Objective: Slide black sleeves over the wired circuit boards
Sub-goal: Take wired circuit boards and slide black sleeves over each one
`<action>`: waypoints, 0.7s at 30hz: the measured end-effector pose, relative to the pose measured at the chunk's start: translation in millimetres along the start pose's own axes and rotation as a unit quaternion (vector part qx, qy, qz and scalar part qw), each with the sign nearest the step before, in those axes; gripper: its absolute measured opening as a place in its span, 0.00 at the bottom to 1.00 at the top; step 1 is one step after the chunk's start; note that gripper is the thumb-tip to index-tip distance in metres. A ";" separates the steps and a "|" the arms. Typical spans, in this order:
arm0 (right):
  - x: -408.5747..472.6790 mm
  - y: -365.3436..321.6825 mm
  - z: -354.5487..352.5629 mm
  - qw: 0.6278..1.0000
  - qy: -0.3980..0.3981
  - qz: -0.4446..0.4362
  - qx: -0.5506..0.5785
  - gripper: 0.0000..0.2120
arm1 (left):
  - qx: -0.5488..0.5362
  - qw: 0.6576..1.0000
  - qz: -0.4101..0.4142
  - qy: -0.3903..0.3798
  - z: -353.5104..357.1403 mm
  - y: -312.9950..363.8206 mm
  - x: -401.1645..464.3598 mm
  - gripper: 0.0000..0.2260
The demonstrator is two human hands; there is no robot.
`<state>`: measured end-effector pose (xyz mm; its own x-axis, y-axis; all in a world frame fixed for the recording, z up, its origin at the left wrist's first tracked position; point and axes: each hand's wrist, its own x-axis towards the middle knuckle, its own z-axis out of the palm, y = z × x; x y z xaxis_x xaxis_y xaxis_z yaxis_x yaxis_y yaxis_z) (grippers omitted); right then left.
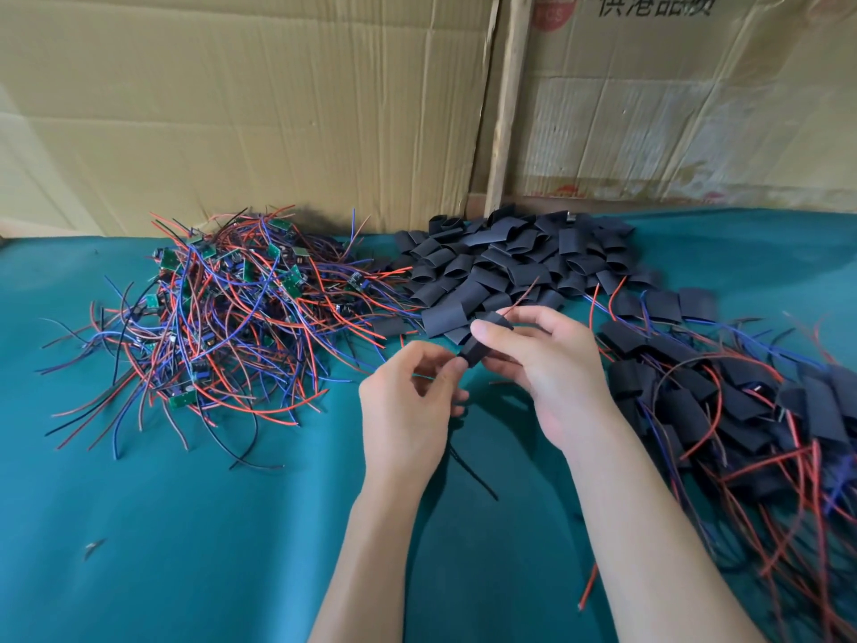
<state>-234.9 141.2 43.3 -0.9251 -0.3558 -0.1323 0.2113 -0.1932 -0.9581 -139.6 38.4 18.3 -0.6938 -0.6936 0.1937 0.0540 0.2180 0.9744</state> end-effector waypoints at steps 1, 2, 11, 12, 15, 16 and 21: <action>-0.2 -0.1 0.7 1.000 0.003 0.007 0.014 0.17 | -0.003 1.000 0.000 0.000 0.6 -0.4 0.4 0.06; -0.8 -0.5 1.3 1.000 0.005 0.013 0.027 0.17 | -0.015 1.000 -0.001 0.000 0.8 -0.6 0.9 0.07; -5.8 -3.3 4.9 0.999 -0.038 0.024 0.005 0.15 | -0.002 0.999 0.002 0.033 -0.1 -2.9 2.8 0.08; -6.2 -3.9 4.5 0.999 -0.046 0.025 -0.002 0.15 | 0.009 0.999 -0.002 0.040 -0.4 -2.5 3.3 0.08; -7.4 -6.9 3.6 0.995 -0.092 0.043 -0.017 0.12 | 0.017 0.999 -0.025 0.035 0.1 -1.4 2.5 0.09; -8.0 -7.6 3.3 0.992 -0.111 0.052 -0.026 0.09 | 0.020 0.999 -0.031 0.027 1.5 -0.9 1.4 0.09; -8.9 -5.9 0.6 0.985 -0.139 0.040 -0.093 0.07 | 0.119 0.993 0.015 -0.001 2.3 0.0 -0.8 0.10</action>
<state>-227.7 145.0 50.2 -0.7804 -0.6045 -0.1601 0.1957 0.0070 -0.9806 -140.7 40.5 17.9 -0.6965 -0.6823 0.2223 -0.0954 0.3950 0.9137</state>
